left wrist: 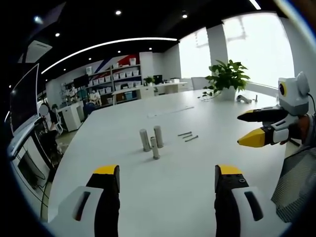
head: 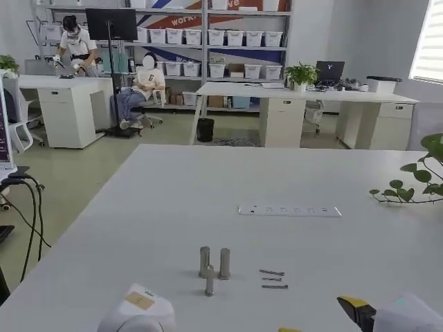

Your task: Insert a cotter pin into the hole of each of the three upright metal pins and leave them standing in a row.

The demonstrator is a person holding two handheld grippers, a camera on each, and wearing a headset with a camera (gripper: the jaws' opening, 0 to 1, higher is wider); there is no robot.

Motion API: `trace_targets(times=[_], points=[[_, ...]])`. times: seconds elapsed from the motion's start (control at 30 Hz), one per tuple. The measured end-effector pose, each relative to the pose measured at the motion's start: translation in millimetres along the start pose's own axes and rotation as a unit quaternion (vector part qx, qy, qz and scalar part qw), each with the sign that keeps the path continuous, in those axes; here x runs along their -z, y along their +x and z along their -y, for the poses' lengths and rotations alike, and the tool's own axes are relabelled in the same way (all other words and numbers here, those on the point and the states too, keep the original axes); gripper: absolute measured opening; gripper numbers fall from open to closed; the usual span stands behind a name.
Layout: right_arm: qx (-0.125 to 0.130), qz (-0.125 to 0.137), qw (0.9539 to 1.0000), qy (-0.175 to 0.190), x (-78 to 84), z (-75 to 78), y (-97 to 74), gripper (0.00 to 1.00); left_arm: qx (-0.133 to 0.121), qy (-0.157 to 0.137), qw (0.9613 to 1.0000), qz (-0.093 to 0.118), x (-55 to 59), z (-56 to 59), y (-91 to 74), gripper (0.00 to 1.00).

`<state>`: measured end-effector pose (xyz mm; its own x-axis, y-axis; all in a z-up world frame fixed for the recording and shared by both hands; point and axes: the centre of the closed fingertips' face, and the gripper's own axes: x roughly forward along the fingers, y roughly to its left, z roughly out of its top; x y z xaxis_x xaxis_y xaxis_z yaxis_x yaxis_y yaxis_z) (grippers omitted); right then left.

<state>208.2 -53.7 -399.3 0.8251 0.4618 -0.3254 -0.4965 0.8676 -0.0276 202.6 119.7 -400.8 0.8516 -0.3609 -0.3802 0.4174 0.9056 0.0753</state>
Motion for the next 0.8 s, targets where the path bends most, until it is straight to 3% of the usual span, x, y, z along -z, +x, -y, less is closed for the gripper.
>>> trace_targets(times=[0.8], points=[[0.009, -0.003, 1.0000, 0.001, 1.6, 4.6, -0.6, 0.68, -0.002, -0.001, 1.0000, 0.002, -0.2, -1.2, 0.5, 0.75]])
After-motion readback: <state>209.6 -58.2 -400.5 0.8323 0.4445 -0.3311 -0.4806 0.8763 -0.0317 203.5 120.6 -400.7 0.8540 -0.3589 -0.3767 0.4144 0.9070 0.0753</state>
